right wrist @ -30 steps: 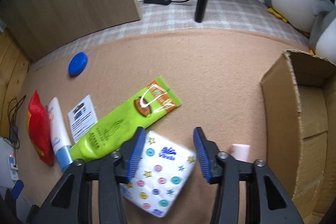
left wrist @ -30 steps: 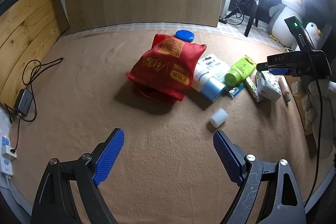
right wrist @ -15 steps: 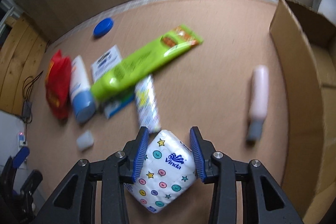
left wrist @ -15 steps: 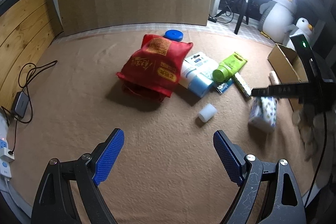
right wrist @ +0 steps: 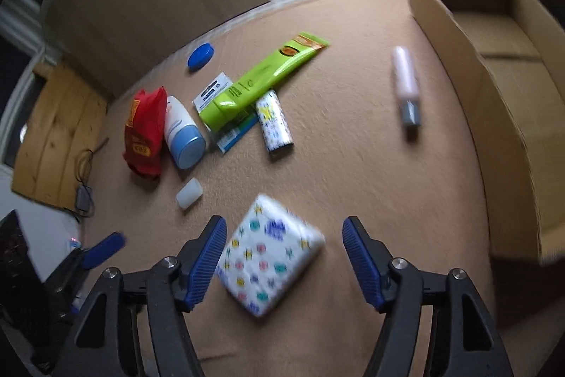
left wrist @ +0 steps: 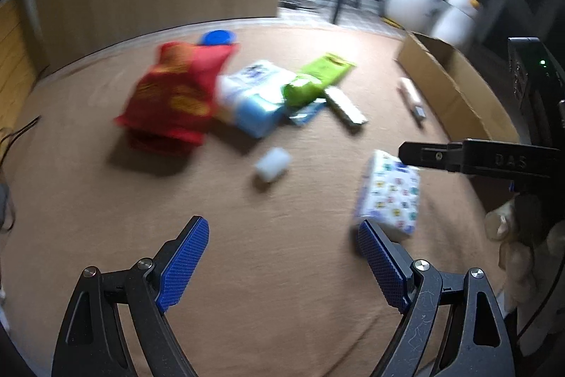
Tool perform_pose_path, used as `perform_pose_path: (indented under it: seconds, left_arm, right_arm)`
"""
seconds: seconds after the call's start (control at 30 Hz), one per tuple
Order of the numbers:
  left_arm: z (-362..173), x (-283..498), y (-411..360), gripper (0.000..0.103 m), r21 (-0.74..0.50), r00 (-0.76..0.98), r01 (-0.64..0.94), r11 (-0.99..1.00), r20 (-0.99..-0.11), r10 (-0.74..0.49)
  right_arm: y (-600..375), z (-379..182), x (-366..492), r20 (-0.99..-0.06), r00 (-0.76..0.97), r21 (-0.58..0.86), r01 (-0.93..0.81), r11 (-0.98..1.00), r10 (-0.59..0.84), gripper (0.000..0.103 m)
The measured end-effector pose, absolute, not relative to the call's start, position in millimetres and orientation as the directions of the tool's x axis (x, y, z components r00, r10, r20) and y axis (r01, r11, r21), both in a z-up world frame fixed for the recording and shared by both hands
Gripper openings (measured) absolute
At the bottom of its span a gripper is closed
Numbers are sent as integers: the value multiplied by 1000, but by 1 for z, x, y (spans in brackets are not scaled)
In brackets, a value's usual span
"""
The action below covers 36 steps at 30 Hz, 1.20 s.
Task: Organize objects
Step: 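Lift the tissue pack with the right tool and regrip it, then carry the tissue pack with the right tool into the cardboard box and release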
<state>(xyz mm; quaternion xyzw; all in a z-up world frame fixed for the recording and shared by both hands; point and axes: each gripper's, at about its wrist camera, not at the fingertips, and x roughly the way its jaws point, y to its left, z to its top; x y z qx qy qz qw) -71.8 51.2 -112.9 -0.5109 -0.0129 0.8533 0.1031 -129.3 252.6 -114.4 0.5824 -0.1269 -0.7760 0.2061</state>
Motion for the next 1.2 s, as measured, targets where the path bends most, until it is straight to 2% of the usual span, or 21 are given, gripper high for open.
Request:
perform_pose_path:
  seconds: [0.23,0.7,0.73,0.8,0.87,1.07,1.2]
  left_arm:
    - [-130,-90,96,90,-218,-359,-326,-920,-872,334]
    - [-161,-114,114,89,-288,-252,-350,-892,-888,385]
    - [-161,-114,112,88,-295,-246,-350,-889,-887,391]
    - [-163,-114,113,80,-312,-242,-340,-887,-882,403]
    - [-164,-114,114,77,-326,-235,-342,-881,-878,416]
    - [-163,-112,117,60,-365,-215,-354,-861,-864,455]
    - [-162,-108,121,60,-355,-218,-355,-865,-868,446]
  right_arm:
    - [261,-128,-116,-843,-188,493,105,-864,-504,65]
    - [247,-137,-118,-856,-147,479,138,-867,-496,64]
    - [246,-139,-119,-856,-144,479,140,-867,-496,62]
    - [244,-140,-120,-854,-135,485,145,-862,-503,52]
    - [242,-144,-121,-852,-120,492,145,-858,-509,47]
    - [239,-145,-121,-845,-110,505,155,-849,-523,40]
    - [237,-141,-120,-849,-117,494,170,-853,-515,40]
